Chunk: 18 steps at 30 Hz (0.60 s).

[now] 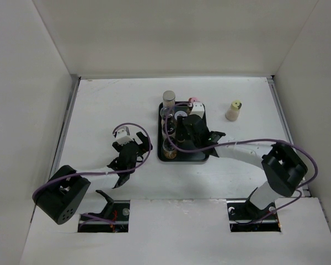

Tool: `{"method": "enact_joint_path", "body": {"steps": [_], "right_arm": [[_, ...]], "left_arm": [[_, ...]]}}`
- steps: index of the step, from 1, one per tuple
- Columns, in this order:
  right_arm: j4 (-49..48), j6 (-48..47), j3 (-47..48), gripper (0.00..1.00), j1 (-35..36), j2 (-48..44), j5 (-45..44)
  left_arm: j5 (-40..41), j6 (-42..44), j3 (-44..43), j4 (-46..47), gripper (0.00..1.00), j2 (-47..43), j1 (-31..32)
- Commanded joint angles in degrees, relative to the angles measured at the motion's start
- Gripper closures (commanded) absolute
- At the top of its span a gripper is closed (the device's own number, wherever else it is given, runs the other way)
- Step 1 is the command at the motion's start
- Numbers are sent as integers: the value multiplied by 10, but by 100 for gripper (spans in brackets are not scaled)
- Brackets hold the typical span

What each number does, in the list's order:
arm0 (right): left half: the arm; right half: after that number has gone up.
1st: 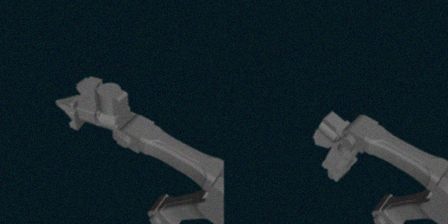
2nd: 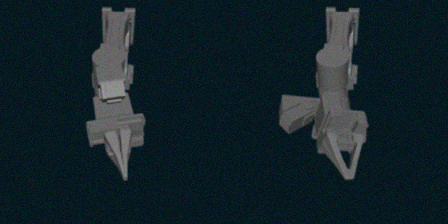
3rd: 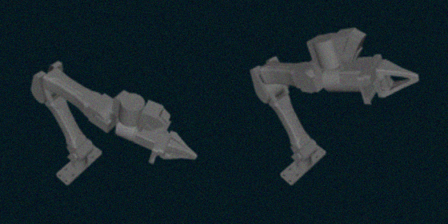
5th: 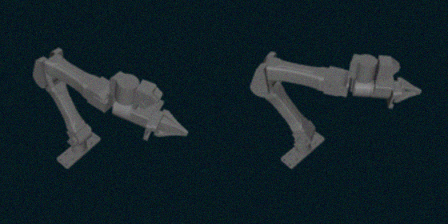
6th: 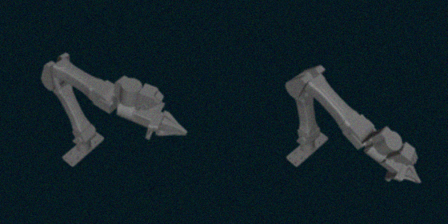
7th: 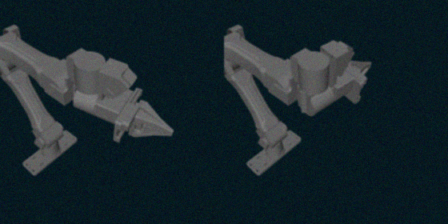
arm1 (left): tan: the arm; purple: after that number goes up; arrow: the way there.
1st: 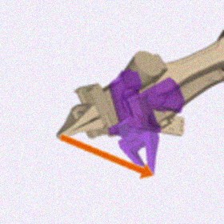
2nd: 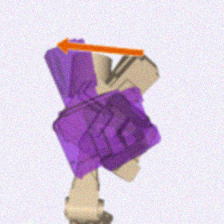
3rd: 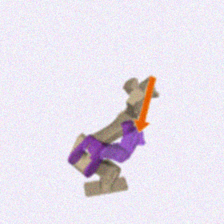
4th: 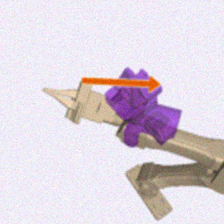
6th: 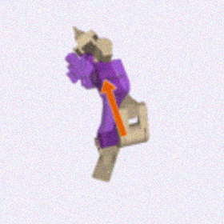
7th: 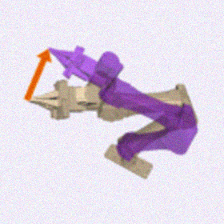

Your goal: Organize the condiment bottles

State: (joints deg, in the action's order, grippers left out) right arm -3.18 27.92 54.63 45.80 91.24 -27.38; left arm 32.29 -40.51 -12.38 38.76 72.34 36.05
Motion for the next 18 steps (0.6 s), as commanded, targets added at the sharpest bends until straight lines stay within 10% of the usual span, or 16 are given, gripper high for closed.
{"method": "enact_joint_path", "body": {"steps": [1, 10, 18], "right_arm": [[6, 9, -8, 21, -5, -68, -17], [8, 13, -66, 6, -152, -160, -25], [-24, -30, 20, 0, -334, -38, -17]], "left_arm": [[-6, -5, -12, 18, 0, -1, 2], [0, -5, -8, 19, 0, -13, 2], [5, -6, -10, 18, 0, -7, 2]]}}
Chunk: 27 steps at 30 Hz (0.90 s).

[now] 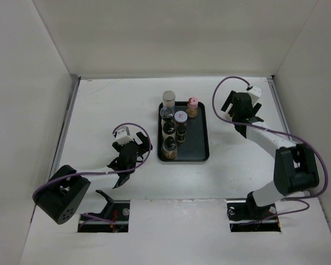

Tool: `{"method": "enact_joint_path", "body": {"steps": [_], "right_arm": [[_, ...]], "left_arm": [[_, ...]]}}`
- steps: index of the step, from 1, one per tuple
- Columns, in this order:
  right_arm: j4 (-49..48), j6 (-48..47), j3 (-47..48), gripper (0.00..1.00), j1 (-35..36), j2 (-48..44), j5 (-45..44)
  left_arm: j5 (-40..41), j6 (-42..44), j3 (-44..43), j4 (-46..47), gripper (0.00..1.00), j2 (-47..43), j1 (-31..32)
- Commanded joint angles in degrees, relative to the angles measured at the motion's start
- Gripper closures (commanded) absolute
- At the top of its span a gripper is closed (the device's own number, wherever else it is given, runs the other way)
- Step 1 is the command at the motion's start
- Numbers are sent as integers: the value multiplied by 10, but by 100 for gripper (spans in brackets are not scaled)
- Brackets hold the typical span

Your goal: Organize the condiment bottles

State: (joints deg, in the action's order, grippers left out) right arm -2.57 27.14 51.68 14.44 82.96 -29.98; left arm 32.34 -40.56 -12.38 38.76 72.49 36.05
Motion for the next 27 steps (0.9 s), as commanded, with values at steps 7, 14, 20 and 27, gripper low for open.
{"method": "enact_joint_path", "body": {"steps": [7, 14, 20, 27], "right_arm": [[-25, -32, 145, 1, -72, 174, 53], [-82, -69, 143, 34, -73, 202, 27], [-103, -75, 90, 58, -50, 137, -2], [-87, -58, -19, 57, 76, -30, -6]], "left_arm": [[9, -5, -11, 18, 0, -2, 1], [9, -5, -13, 21, 0, 5, 4], [9, -5, -12, 21, 0, 0, 4], [6, -8, -13, 16, 0, -2, 4]]}}
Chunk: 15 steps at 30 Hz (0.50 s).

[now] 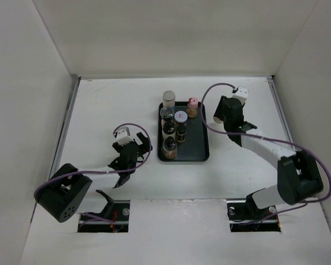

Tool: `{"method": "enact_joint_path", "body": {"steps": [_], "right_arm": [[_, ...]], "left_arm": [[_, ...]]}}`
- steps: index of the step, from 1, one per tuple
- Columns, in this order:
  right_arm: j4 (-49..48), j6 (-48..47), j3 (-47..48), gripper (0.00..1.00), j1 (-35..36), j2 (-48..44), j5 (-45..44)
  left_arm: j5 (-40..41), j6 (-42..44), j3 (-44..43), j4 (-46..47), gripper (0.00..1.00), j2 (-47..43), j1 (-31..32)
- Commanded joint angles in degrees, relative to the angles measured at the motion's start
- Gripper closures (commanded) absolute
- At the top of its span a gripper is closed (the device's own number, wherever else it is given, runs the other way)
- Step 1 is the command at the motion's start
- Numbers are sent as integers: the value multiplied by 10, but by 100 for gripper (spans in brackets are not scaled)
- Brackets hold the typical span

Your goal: Organize the condiment bottles

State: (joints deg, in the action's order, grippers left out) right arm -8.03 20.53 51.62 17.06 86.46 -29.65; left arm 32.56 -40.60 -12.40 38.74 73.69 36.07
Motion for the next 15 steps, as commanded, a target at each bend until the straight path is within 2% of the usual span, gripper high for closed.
{"method": "enact_joint_path", "body": {"steps": [1, 9, 15], "right_arm": [[-23, 19, -34, 57, 79, -86, -8], [3, 71, -72, 55, 251, -109, 3], [6, 86, -65, 55, 299, -71, -10]], "left_arm": [[6, -9, -12, 16, 0, -12, 3], [20, -23, -5, 12, 0, -19, -3], [15, -33, -3, 12, 0, -23, -4]]}}
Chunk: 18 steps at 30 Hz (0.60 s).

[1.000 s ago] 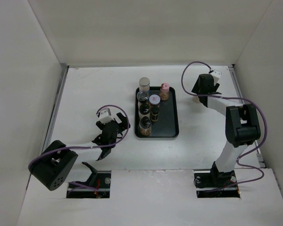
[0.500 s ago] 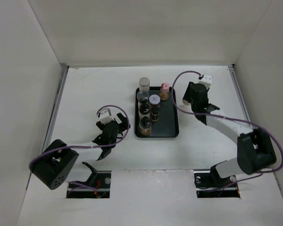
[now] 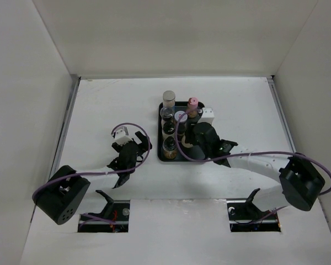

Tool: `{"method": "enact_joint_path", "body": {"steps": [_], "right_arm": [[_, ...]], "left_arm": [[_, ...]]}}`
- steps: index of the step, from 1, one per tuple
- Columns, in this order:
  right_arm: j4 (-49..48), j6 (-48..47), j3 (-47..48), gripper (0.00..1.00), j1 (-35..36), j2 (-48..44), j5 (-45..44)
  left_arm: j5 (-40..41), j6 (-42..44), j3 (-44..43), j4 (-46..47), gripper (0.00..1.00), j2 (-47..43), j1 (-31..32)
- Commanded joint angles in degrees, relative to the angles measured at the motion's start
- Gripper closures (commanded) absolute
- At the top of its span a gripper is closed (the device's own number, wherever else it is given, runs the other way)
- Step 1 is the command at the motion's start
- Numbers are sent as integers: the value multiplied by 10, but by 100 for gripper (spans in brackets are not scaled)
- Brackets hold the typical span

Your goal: Organize the condiment bottles

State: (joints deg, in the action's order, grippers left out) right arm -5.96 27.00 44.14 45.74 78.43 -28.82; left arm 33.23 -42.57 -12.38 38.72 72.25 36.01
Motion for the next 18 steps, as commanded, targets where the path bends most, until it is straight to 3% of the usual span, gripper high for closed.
{"method": "enact_joint_path", "body": {"steps": [1, 7, 10, 14, 18], "right_arm": [[-15, 28, 9, 55, 19, 16, -18], [-2, 34, 10, 55, 48, 46, -34], [2, 38, 8, 50, 49, 58, -24], [17, 39, 10, 14, 61, 41, -36], [29, 35, -12, 2, 61, -35, -36]], "left_arm": [[7, -14, -4, 12, 0, -4, -5], [0, -16, -4, 11, 0, -8, -5], [-7, -16, -9, -1, 0, -9, -5], [1, -20, -21, -27, 0, 0, -5], [7, -23, -20, -31, 0, -5, -6]]}}
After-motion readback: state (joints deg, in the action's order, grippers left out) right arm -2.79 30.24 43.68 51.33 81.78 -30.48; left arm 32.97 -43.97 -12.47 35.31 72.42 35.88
